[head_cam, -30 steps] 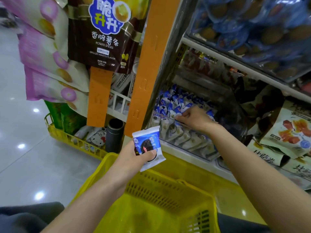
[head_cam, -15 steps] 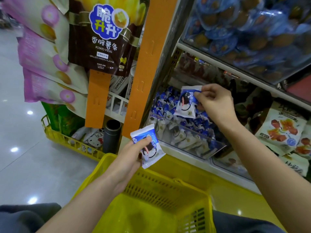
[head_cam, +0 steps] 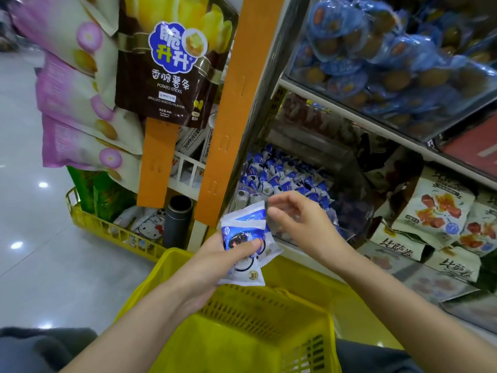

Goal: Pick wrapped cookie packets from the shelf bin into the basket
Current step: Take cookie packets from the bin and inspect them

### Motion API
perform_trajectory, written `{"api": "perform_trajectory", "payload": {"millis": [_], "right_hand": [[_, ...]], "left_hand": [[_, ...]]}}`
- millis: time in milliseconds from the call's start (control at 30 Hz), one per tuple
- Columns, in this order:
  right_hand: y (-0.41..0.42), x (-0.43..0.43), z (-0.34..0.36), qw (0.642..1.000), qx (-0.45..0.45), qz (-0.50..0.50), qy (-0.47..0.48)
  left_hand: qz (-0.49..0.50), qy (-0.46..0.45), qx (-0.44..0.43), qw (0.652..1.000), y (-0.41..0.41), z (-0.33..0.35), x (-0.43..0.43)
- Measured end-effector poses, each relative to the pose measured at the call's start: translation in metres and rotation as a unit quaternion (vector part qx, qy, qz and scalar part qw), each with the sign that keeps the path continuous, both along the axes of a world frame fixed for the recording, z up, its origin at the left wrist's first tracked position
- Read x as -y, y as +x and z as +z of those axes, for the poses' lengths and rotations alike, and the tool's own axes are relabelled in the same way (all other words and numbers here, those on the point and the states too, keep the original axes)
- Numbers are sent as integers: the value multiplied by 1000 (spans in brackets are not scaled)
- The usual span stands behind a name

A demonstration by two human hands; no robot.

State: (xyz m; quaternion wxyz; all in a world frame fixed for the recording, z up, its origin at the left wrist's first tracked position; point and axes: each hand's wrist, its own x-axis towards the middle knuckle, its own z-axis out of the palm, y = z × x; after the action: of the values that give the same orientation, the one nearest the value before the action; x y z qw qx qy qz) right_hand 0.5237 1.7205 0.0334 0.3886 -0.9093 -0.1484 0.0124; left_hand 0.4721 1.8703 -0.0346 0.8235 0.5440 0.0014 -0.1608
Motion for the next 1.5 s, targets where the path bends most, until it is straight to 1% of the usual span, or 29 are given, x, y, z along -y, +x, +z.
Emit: {"api": "perform_trajectory", "payload": {"millis": [33, 100, 133, 233, 300, 333, 367, 433, 500, 533, 567, 667, 767, 867, 933, 1067, 1200, 1267, 1333, 1367, 1400, 1433, 1467, 1500], "right_hand": [[1, 1, 0, 999, -39, 10, -2], [2, 2, -1, 988, -151, 39, 5], [3, 3, -1, 982, -185, 48, 5], [8, 7, 1, 972, -225, 64, -7], [12, 10, 7, 968, -240, 74, -16], [16, 12, 13, 971, -230, 67, -19], [22, 13, 19, 978, -203, 45, -15], [40, 16, 32, 993, -108, -39, 22], [61, 18, 38, 990, -5, -133, 45], [71, 18, 36, 986, 30, -161, 30], [78, 16, 31, 984, 44, -172, 2], [92, 8, 10, 983, 4, -153, -98], [101, 4, 4, 973, -29, -116, -196], [104, 4, 7, 961, -86, -71, -252], [104, 1, 6, 955, -95, -57, -276], [110, -12, -4, 964, -91, -75, -237], [114, -15, -12, 960, -94, -90, -249], [117, -9, -14, 964, -118, -88, -222], [115, -5, -12, 967, -163, -92, -174], [113, -4, -10, 966, -169, -96, -169], [111, -3, -9, 968, -144, -103, -180], [108, -2, -9, 971, -89, -114, -191], [102, -2, -8, 976, -19, -122, -177], [91, -3, -6, 982, 51, -120, -137]], "left_hand": [[-1, 7, 4, 1000, 0, 1, 0], [-1, 20, 13, 1000, -1, 4, 0], [-1, 28, 17, 999, -1, 5, 0], [-5, 37, 28, 999, -2, 7, 0], [-4, 31, 17, 999, -1, 7, -1], [5, 25, 3, 1000, 0, 7, -2], [21, 21, -18, 999, 2, 6, -3], [57, 13, -70, 996, 6, 3, -6], [77, 5, -97, 992, 9, 1, -9], [82, 13, -100, 991, 10, 1, -10], [88, 29, -100, 991, 11, 1, -10], [97, 74, -91, 988, 12, 2, -12], [101, 85, -93, 987, 13, 4, -13], [98, 89, -95, 987, 13, 6, -13], [95, 87, -96, 987, 13, 7, -12], [100, 75, -94, 988, 15, 10, -10], [105, 71, -98, 987, 15, 8, -12], [107, 67, -97, 987, 15, 8, -12], [107, 68, -92, 988, 15, 8, -11], [108, 65, -89, 988, 15, 7, -10], [109, 61, -88, 988, 15, 7, -9], [110, 59, -87, 988, 15, 6, -9], [112, 59, -87, 988, 15, 4, -8], [115, 63, -85, 988, 15, 3, -8]]}}
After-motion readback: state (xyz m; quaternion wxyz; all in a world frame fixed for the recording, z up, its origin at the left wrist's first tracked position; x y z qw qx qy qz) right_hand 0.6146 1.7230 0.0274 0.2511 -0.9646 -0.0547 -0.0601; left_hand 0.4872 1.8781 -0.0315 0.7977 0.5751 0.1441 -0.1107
